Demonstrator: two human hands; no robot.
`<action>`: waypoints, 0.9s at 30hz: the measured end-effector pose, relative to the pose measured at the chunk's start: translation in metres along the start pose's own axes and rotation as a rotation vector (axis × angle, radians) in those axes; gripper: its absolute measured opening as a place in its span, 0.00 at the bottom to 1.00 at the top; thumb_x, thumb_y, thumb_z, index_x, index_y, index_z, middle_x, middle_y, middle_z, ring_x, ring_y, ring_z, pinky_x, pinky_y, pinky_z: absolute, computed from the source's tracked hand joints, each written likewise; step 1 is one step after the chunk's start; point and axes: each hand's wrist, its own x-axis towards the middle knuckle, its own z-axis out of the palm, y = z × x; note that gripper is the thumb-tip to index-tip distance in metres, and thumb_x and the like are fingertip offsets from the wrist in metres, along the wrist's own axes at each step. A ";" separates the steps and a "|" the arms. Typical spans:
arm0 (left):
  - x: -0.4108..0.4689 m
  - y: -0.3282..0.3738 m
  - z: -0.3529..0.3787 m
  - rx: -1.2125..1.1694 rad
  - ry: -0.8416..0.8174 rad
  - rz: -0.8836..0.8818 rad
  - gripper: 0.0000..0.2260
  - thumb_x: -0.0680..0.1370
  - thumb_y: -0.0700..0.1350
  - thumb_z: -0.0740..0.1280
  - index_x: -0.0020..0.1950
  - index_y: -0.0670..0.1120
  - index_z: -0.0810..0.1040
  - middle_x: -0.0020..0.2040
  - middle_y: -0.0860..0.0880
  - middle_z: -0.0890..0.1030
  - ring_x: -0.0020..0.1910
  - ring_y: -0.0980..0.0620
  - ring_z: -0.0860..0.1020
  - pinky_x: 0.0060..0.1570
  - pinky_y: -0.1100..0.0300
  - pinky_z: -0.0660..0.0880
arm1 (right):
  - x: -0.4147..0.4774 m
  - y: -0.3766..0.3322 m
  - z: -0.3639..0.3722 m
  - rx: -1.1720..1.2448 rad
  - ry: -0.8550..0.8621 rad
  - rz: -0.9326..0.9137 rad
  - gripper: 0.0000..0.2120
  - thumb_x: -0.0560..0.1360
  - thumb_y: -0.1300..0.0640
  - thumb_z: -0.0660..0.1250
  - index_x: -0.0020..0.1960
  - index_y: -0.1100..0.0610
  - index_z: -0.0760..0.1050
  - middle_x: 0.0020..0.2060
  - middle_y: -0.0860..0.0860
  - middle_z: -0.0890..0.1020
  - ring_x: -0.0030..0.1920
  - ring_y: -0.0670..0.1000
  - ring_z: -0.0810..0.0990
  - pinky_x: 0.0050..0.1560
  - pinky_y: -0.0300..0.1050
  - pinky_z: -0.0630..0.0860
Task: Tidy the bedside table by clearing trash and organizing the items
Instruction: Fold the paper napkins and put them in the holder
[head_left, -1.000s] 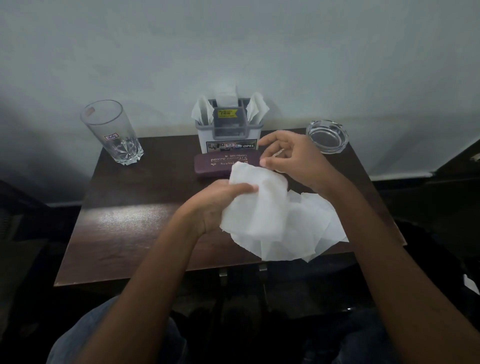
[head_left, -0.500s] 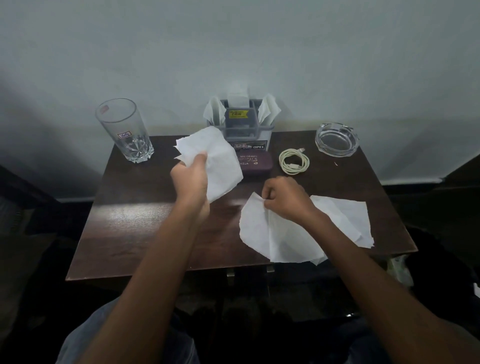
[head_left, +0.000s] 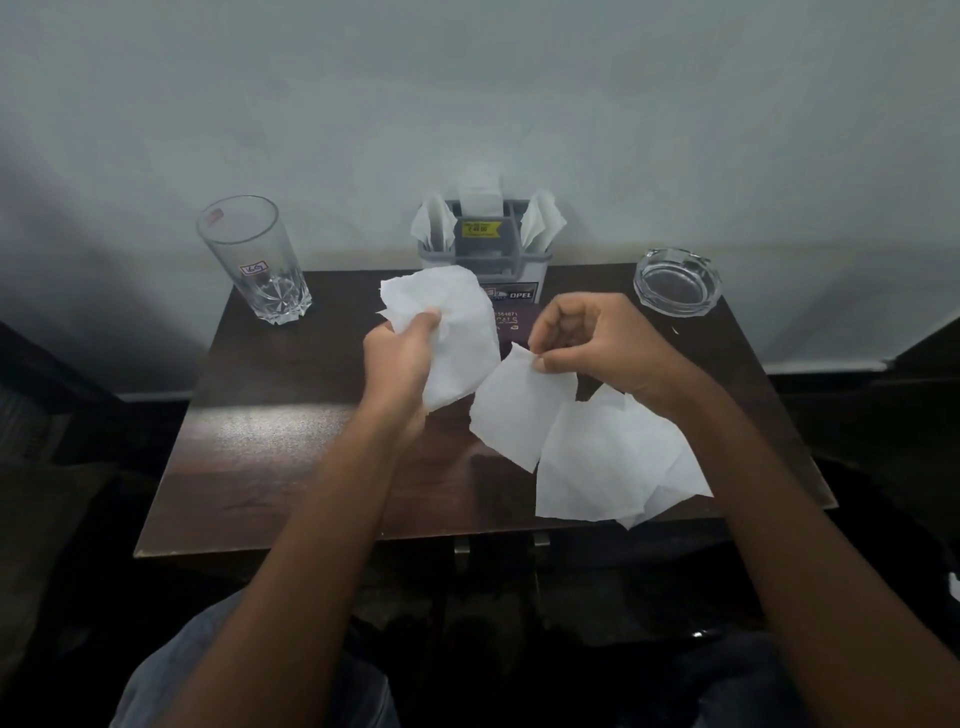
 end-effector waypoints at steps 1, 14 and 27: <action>0.000 0.000 -0.001 0.045 -0.025 -0.003 0.04 0.77 0.42 0.65 0.49 0.43 0.76 0.43 0.48 0.80 0.45 0.47 0.80 0.49 0.52 0.77 | -0.001 -0.005 -0.001 -0.006 -0.020 -0.037 0.09 0.66 0.71 0.71 0.39 0.59 0.78 0.33 0.52 0.80 0.35 0.47 0.77 0.42 0.47 0.76; -0.022 -0.003 0.014 0.070 -0.700 -0.416 0.25 0.78 0.63 0.54 0.51 0.45 0.80 0.43 0.48 0.84 0.39 0.51 0.83 0.40 0.58 0.79 | -0.006 -0.024 -0.010 0.018 0.032 -0.130 0.12 0.68 0.73 0.69 0.47 0.60 0.76 0.34 0.53 0.81 0.35 0.49 0.77 0.39 0.33 0.74; -0.019 -0.008 0.008 0.296 -0.767 -0.296 0.09 0.75 0.39 0.67 0.55 0.43 0.78 0.48 0.45 0.83 0.47 0.47 0.82 0.46 0.52 0.79 | 0.005 -0.012 0.004 -0.117 0.125 -0.095 0.14 0.66 0.72 0.67 0.48 0.56 0.76 0.33 0.50 0.80 0.31 0.46 0.75 0.37 0.37 0.73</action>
